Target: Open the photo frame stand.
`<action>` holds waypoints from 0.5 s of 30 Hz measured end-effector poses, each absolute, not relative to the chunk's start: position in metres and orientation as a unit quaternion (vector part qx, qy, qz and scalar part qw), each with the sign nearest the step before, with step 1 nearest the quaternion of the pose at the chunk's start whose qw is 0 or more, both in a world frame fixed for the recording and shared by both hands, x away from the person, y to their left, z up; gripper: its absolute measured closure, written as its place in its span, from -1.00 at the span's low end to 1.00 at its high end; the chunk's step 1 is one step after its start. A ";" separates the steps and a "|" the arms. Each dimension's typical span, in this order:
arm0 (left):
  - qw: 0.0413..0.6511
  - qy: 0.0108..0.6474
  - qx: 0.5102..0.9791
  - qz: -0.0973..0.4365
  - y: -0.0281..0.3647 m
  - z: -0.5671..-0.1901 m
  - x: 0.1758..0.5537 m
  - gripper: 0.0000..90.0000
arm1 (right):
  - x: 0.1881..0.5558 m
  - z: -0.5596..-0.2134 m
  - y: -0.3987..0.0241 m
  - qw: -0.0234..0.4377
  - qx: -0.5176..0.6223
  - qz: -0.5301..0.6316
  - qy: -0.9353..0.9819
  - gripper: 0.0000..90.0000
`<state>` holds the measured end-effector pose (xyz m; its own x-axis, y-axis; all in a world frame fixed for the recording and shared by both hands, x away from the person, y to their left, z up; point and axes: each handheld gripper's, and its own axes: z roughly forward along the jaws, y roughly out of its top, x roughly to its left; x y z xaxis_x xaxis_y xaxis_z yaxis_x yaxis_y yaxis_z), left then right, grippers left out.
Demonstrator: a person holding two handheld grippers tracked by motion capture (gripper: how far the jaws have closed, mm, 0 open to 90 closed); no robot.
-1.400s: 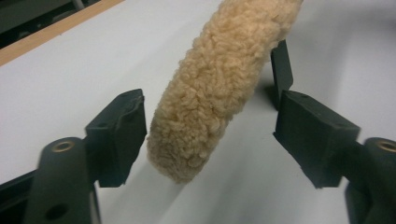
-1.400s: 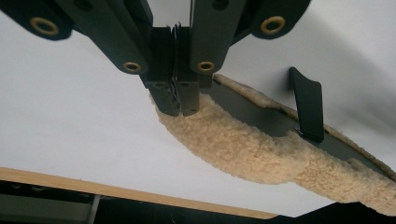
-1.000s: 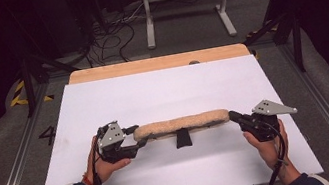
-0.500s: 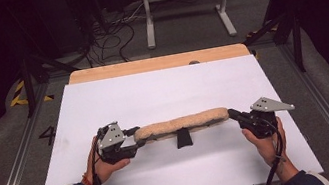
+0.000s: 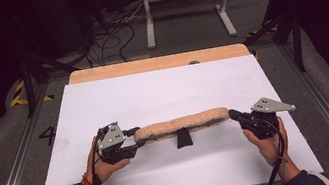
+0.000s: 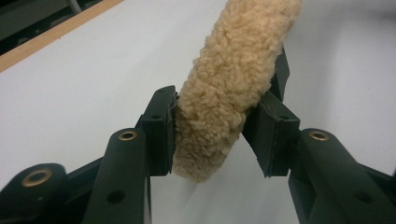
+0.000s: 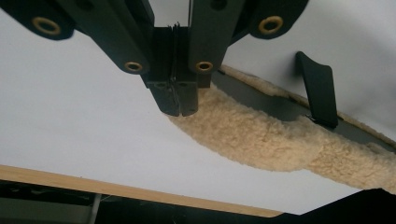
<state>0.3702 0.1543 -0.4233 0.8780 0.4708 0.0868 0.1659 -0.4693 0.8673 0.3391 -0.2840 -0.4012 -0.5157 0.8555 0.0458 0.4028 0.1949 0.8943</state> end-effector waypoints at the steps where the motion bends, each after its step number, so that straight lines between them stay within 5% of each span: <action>1: 0.480 0.189 0.842 0.158 0.154 -0.423 0.370 0.24 | 0.339 -0.401 -0.285 0.243 0.432 0.467 0.732 0.98; 15: 0.481 0.187 0.843 0.154 0.155 -0.423 0.370 0.25 | 0.343 -0.402 -0.284 0.242 0.433 0.468 0.731 0.99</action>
<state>0.3701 0.1548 -0.4234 0.8823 0.4638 0.0796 0.1676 -0.4678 0.8678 0.3435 -0.2837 -0.4025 -0.5070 0.8605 0.0508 0.4071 0.1870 0.8941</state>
